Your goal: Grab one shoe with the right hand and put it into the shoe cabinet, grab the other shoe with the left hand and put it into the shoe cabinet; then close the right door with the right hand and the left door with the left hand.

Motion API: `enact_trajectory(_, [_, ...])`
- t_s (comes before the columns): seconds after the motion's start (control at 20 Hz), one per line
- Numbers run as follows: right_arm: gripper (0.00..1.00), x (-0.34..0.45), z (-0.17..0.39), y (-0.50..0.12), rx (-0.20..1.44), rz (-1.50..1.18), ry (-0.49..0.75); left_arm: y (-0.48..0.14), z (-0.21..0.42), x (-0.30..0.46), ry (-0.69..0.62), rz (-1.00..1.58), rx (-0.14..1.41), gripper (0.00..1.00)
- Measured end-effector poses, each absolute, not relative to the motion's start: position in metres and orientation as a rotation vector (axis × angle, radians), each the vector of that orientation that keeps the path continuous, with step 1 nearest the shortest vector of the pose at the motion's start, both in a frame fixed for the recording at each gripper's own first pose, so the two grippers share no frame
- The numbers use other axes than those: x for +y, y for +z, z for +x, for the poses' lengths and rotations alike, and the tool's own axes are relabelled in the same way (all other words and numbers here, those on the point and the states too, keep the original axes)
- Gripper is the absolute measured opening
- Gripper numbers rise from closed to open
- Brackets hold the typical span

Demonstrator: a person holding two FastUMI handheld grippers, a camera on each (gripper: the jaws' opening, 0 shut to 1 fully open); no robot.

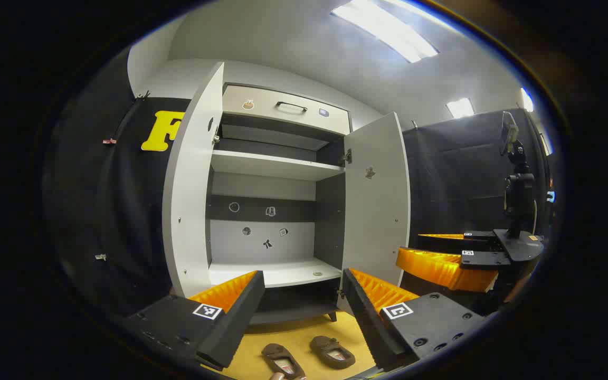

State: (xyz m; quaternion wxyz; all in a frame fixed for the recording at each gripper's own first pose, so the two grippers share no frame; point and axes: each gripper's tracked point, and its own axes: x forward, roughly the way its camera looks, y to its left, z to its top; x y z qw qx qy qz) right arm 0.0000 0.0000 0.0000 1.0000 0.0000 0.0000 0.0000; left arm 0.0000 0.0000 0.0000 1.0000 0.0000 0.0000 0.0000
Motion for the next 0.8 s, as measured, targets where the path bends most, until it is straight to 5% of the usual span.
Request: enact_trajectory(0.8, [0.98,0.0034,-0.0015,0.0062,-0.017,0.03,0.01,-0.006,-0.0034,0.0021,0.009,-0.014,0.01,0.95])
